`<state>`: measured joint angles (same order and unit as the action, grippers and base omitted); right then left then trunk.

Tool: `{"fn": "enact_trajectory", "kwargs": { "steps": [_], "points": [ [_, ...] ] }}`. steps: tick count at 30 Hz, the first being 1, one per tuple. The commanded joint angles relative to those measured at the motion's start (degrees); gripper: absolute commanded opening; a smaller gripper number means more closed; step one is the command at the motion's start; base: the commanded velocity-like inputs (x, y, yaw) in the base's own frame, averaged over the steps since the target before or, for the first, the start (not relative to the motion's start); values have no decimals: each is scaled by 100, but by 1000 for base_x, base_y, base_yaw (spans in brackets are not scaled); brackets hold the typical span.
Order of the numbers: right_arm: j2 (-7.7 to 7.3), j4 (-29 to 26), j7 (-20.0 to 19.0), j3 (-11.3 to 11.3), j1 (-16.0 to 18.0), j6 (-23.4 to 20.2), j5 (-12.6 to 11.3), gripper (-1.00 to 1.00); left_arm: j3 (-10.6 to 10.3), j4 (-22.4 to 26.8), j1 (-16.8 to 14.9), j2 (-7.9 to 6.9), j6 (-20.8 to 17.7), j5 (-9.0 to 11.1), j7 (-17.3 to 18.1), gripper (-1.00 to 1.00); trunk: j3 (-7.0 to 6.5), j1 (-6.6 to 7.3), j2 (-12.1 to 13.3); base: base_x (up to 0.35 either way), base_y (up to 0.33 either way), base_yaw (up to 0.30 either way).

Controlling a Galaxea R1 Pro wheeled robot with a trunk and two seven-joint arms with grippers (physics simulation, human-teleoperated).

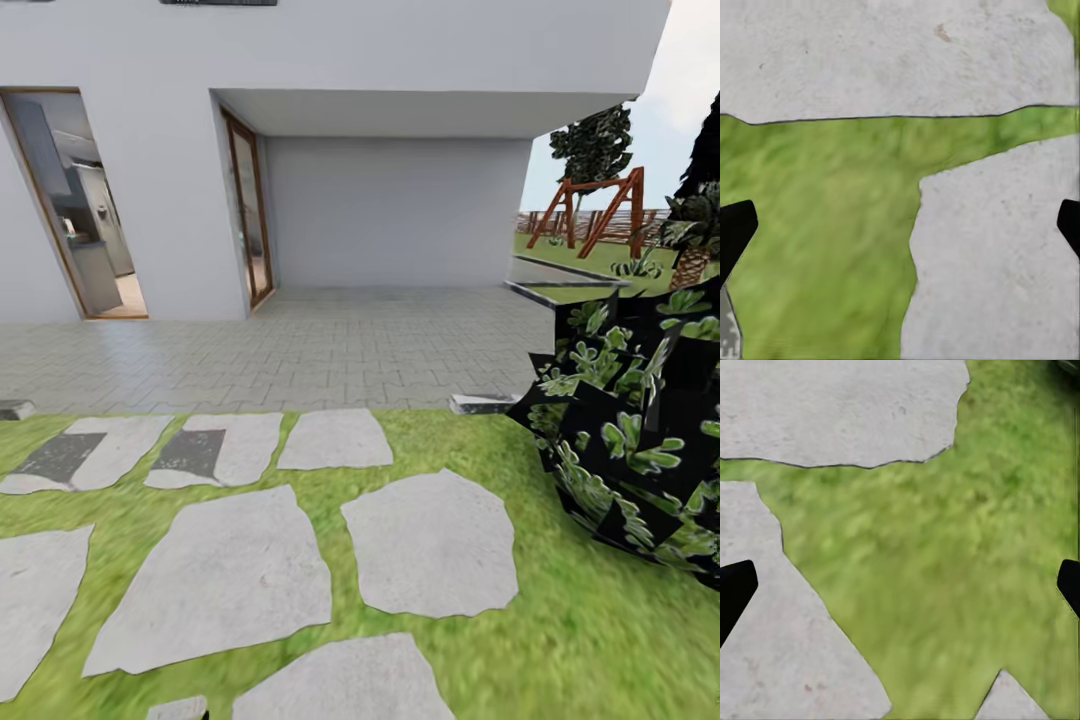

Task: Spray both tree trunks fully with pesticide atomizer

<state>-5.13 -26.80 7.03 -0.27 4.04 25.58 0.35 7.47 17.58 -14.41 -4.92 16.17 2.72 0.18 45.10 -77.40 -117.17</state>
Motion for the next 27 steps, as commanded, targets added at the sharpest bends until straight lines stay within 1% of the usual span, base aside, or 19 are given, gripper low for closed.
{"fn": "enact_trajectory", "kwargs": {
  "steps": [1,7,27],
  "points": [
    [-2,0,0,0,0,0,0,100,0,0,0,0,0,0,0,100,0,0,0,339,54,-265],
    [-4,0,0,0,0,0,0,100,0,2,0,0,0,6,0,100,0,0,0,320,146,-265],
    [0,0,0,0,0,0,-3,100,0,3,0,0,0,-1,0,100,0,0,0,294,212,-265]
  ]
}}
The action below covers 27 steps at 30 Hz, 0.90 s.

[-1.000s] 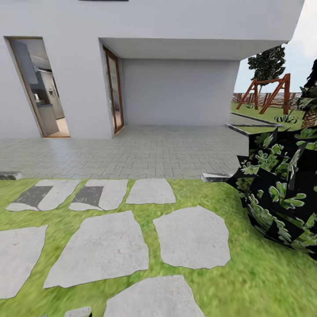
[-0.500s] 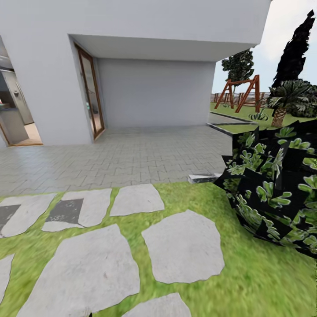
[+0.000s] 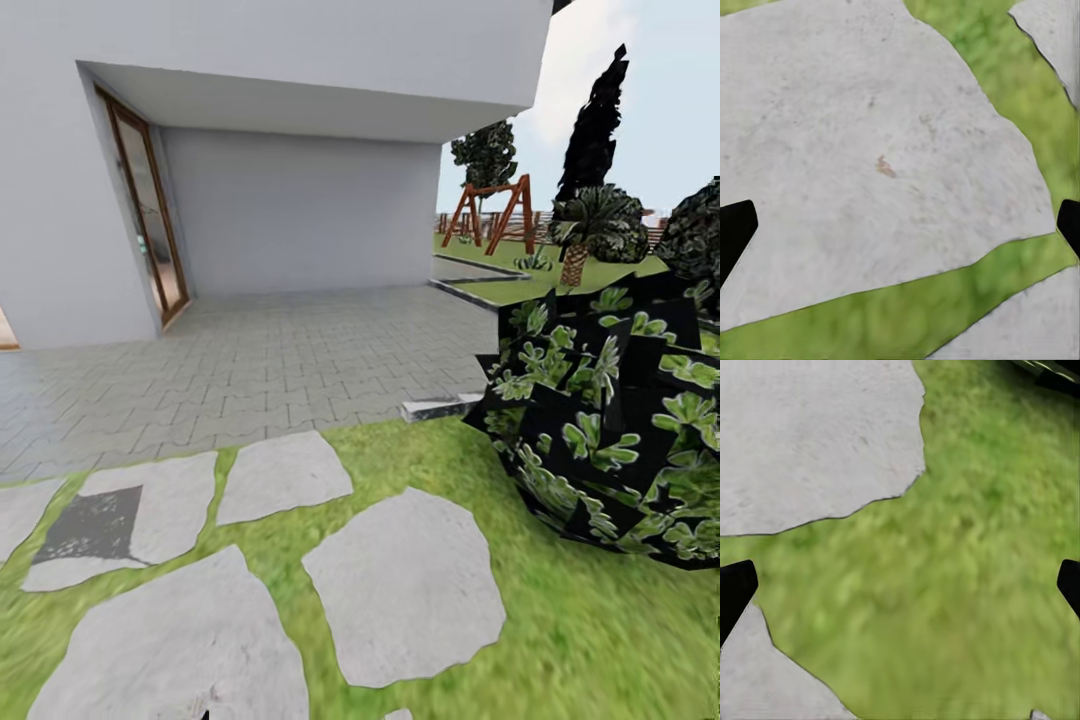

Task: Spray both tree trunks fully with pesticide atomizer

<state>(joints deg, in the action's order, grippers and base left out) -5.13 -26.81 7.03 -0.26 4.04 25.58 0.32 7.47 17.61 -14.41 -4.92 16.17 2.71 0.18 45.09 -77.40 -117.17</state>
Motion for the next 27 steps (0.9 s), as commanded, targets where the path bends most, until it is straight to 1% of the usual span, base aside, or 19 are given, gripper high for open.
{"fn": "enact_trajectory", "kwargs": {
  "steps": [1,9,17,21,27],
  "points": [
    [-2,0,0,0,0,0,-1,100,0,-2,0,0,0,5,0,100,0,0,0,291,198,-265],
    [-2,0,0,0,0,0,3,100,15,-3,0,-1,0,36,0,100,0,0,0,291,197,-265],
    [-1,6,0,0,0,0,3,100,18,-2,0,-3,0,15,0,100,0,0,0,295,188,-265],
    [-4,7,0,0,0,0,3,100,13,-2,0,-2,0,6,0,100,0,0,0,327,97,-265],
    [-1,9,0,0,0,0,3,100,9,-3,0,0,0,-3,0,100,0,0,0,334,20,-265]
  ]
}}
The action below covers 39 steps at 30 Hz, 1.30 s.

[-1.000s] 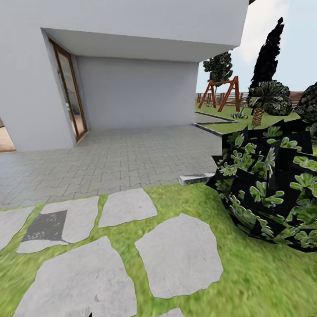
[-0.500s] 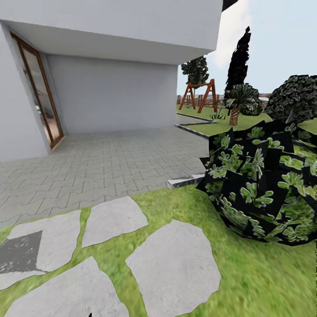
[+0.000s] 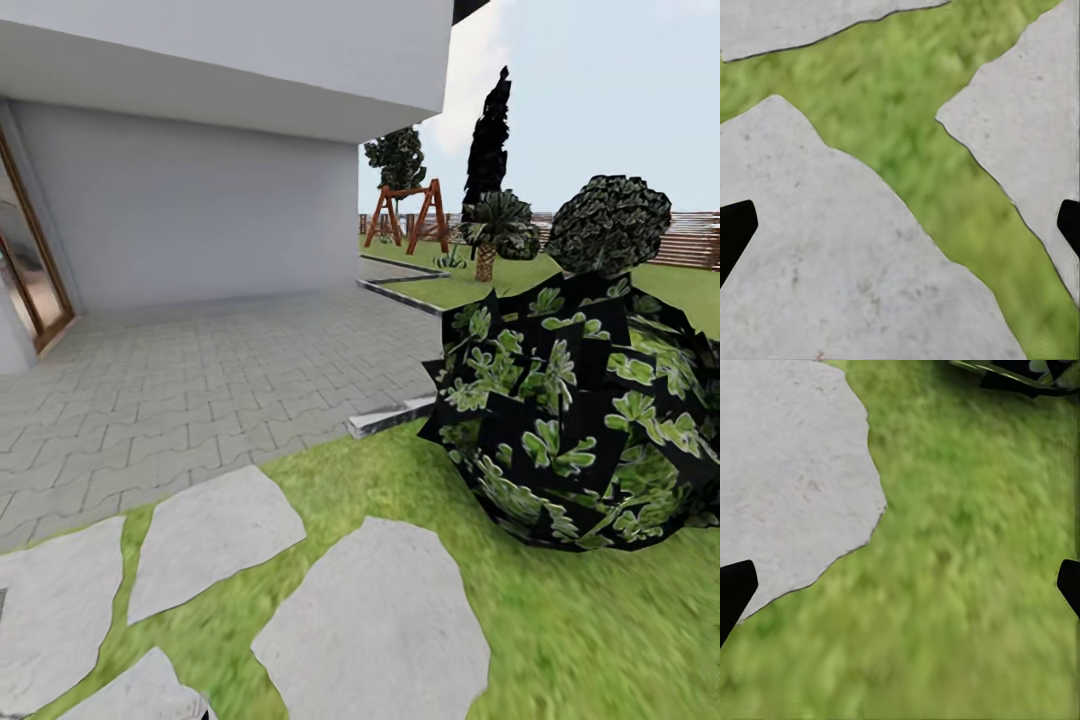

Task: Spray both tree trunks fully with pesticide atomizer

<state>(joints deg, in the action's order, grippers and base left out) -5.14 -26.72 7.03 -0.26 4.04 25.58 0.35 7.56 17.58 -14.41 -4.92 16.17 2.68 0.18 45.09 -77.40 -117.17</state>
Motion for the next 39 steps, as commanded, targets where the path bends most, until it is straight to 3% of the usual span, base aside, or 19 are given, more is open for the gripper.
{"fn": "enact_trajectory", "kwargs": {
  "steps": [1,8,39],
  "points": [
    [2,0,0,0,0,0,0,100,0,0,0,0,0,-2,0,100,0,0,0,334,3,-265],
    [-4,0,-7,13,0,0,0,100,7,0,0,-6,0,32,0,100,0,0,0,196,1,-265],
    [-1,3,-9,26,0,0,0,100,15,9,0,-9,-1,57,3,100,0,0,0,2,0,-265]
  ]
}}
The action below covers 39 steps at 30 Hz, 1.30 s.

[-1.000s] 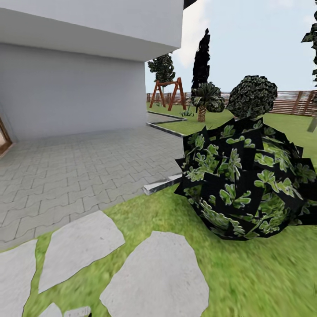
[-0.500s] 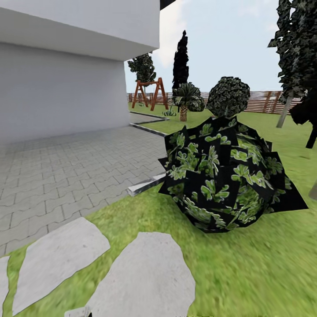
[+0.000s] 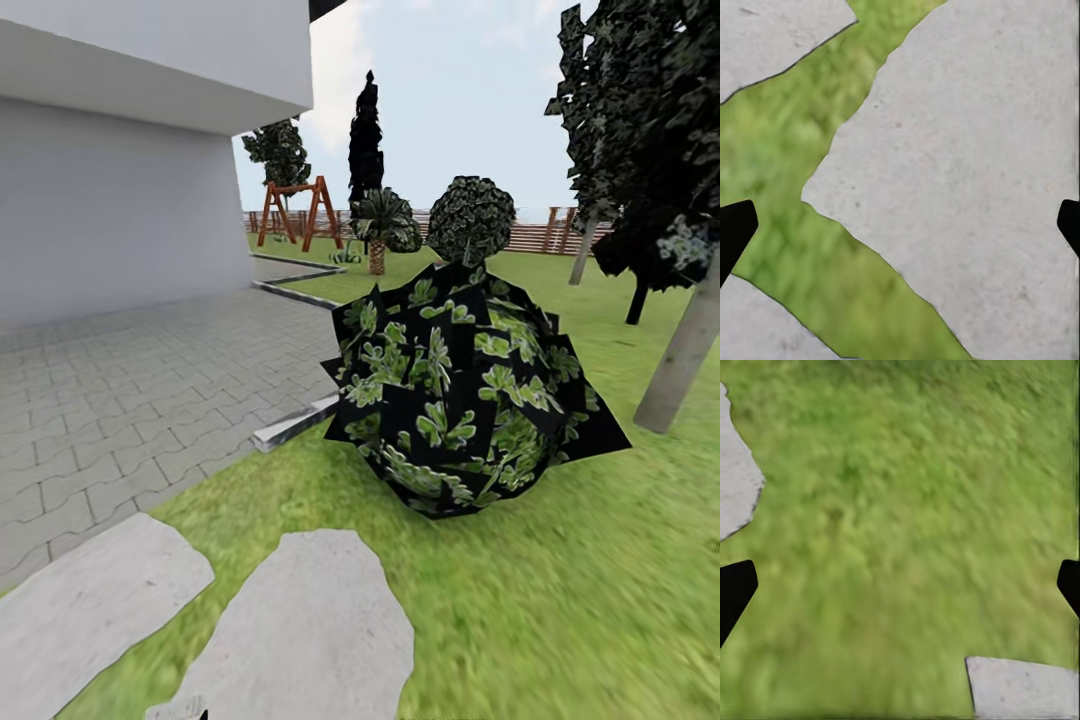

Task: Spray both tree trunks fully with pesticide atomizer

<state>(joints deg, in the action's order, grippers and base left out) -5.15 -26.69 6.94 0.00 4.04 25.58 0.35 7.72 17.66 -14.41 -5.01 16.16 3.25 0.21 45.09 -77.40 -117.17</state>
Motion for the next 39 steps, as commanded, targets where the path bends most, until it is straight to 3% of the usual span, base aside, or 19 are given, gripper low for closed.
{"fn": "enact_trajectory", "kwargs": {
  "steps": [1,39],
  "points": [
    [-1,2,0,0,0,0,0,100,0,0,0,0,0,0,1,100,0,0,0,0,0,-265],
    [0,6,2,0,0,0,0,100,-5,0,0,0,0,0,1,100,0,0,0,22,0,-265]
  ]
}}
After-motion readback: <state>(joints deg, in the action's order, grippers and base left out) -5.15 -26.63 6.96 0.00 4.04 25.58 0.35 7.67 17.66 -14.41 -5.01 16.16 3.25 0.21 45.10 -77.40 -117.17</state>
